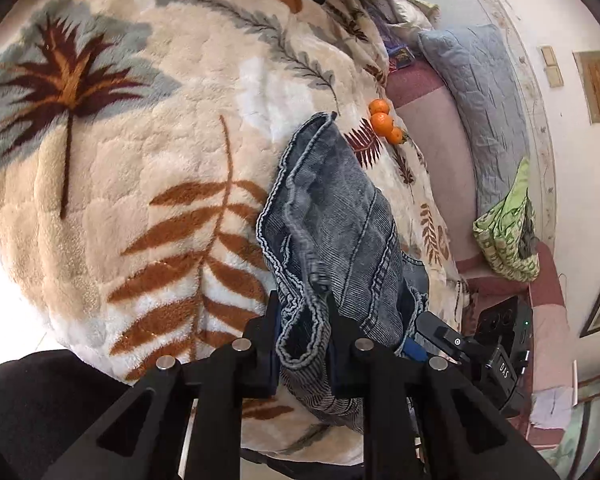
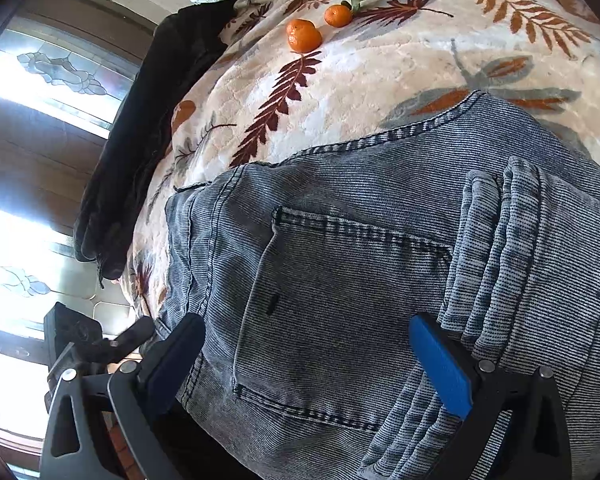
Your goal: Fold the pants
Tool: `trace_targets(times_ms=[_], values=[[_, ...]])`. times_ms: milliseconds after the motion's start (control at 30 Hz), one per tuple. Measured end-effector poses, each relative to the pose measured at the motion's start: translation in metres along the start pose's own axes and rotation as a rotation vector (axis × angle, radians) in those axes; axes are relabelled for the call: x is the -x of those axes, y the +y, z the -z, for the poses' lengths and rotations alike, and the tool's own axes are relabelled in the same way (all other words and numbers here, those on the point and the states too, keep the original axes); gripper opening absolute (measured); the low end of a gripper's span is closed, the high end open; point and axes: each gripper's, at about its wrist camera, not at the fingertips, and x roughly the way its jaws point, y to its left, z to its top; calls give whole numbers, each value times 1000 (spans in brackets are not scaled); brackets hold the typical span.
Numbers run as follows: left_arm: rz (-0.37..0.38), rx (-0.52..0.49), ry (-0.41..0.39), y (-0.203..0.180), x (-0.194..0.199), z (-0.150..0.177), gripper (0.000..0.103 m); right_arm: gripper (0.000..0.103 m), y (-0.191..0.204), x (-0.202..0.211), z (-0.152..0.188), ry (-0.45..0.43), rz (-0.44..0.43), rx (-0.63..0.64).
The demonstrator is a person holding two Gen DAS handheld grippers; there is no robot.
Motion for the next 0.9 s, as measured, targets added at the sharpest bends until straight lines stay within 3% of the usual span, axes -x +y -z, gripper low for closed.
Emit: trace_targets(times_ms=[233,400,500,633,900], values=[[-65,-205,-103,-54,16,12,17,103,-8,3,-4,13,-45,-45],[-92,-460,-180,-128,25,40,16,103,-43,14,-10,2,-259,-242],[-92,-617,-202,-174,21,66,16,102,-64,44,-5,-87,-367,-328],[-64,-754,-196,-224,8,97,16,102,-91,104,12,-216,-385,-325],[-43,-955,-108,-295,-40,171,16,102,-178,191,73,-403,-379,-405]])
